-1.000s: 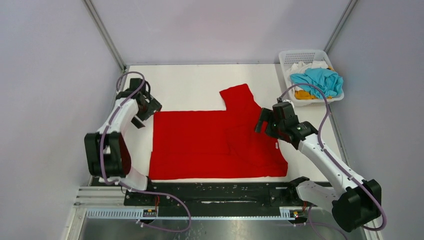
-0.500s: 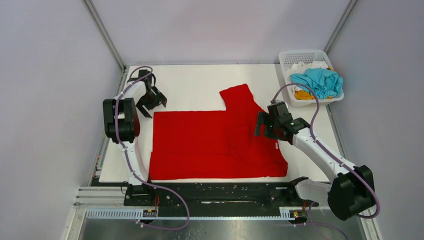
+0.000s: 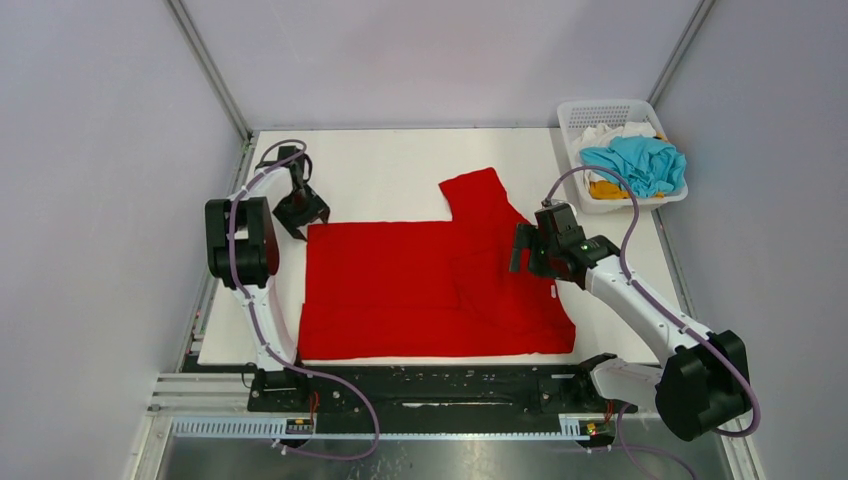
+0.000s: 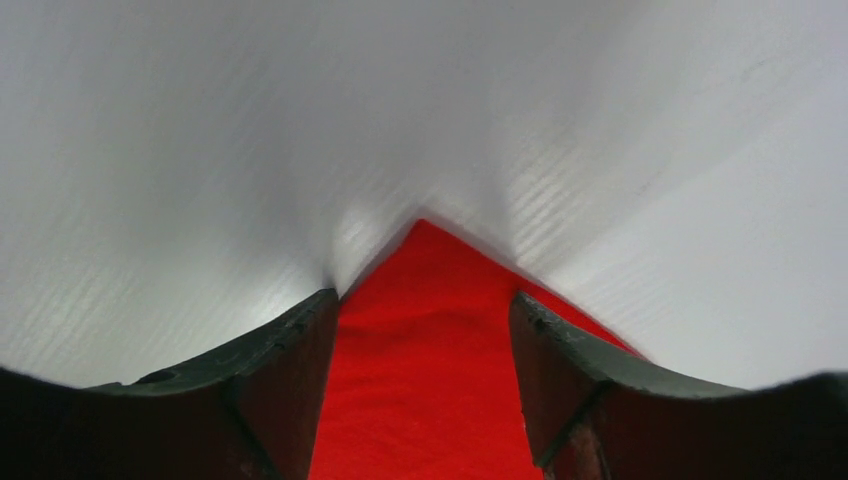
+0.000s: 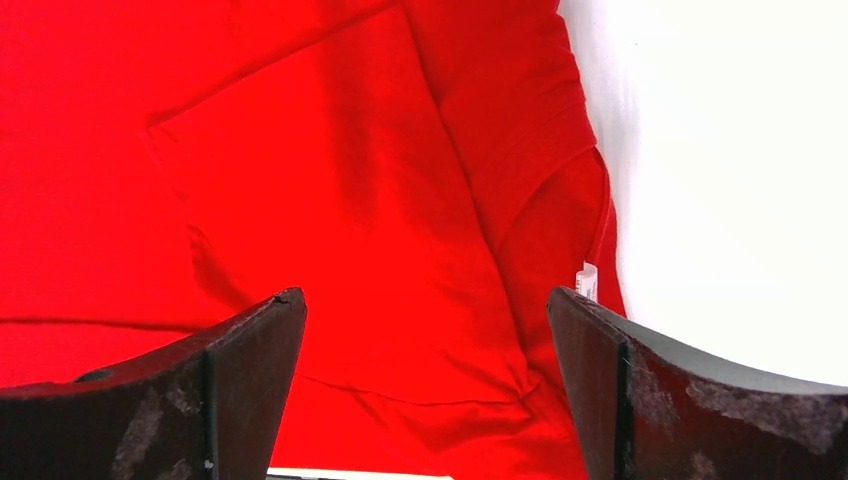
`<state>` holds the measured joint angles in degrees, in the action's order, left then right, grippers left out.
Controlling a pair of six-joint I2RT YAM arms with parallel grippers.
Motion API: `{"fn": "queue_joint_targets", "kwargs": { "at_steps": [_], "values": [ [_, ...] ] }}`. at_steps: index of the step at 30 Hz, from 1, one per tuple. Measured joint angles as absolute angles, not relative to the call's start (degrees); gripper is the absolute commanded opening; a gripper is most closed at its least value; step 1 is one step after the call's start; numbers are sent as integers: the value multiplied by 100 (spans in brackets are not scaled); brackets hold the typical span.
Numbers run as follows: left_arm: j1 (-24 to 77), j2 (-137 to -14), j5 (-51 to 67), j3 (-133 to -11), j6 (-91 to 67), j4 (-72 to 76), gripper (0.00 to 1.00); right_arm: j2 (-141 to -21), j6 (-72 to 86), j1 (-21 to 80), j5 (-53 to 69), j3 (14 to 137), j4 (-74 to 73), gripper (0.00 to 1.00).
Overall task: Fold and stack the t-shirts
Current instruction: Grab the side of the flattened tshirt furthest away from the robot with both arms
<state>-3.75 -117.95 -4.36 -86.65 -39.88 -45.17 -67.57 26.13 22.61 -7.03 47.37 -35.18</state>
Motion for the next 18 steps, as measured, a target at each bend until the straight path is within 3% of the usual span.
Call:
{"fn": "queue_joint_targets", "kwargs": {
  "at_steps": [7, 18],
  "values": [
    [-381, -12171, -714, -9229, -3887, -5059, 59, -6757, 2591, 2261, -792, 4718, -3514, 99],
    [-375, -12239, -639, -9321, -3868, -5059, 10, -6888, 2571, 2261, -816, 4670, -3481, 100]
  ]
}}
